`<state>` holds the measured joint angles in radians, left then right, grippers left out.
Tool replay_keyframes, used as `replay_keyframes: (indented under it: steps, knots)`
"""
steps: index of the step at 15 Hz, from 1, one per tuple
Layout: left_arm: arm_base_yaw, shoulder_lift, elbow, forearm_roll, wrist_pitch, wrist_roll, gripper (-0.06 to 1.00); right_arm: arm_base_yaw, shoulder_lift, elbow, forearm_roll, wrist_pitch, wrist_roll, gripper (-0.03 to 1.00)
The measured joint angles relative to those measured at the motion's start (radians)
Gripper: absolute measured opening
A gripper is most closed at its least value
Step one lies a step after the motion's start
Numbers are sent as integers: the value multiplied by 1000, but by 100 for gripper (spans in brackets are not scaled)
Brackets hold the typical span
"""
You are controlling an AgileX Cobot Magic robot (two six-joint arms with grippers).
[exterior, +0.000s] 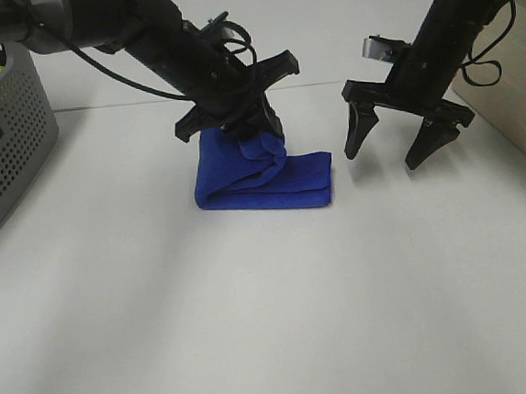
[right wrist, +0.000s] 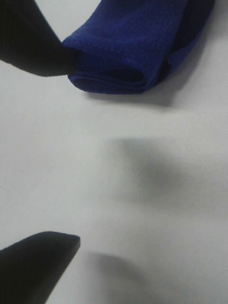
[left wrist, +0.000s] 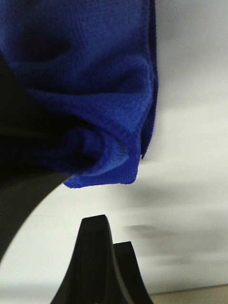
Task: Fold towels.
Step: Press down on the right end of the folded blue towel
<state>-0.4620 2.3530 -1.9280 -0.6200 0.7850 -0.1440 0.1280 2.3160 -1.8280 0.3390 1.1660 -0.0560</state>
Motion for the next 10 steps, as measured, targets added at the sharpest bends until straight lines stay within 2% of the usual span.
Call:
replay_keyframes:
  steps: [1,2,3,4,6,8,10]
  knots:
    - [-2,11,0,-13,-7,-24,24,0,0,0,0,0,0,83]
    - [-3,17,0,-60,-16,-25,47,0,-1,0,0,2,0,83]
    - [-4,17,0,-97,-14,-6,55,0,-3,0,0,7,0,83]
    - [-4,17,0,-122,-12,9,57,0,-6,0,0,8,0,83]
    - [-4,17,-5,-234,-14,95,62,0,-45,0,0,8,0,83]
    - [10,10,-47,-268,-1,160,62,0,-95,0,0,9,0,83]
    - [24,-9,-117,-283,39,181,62,0,-140,0,4,12,0,83]
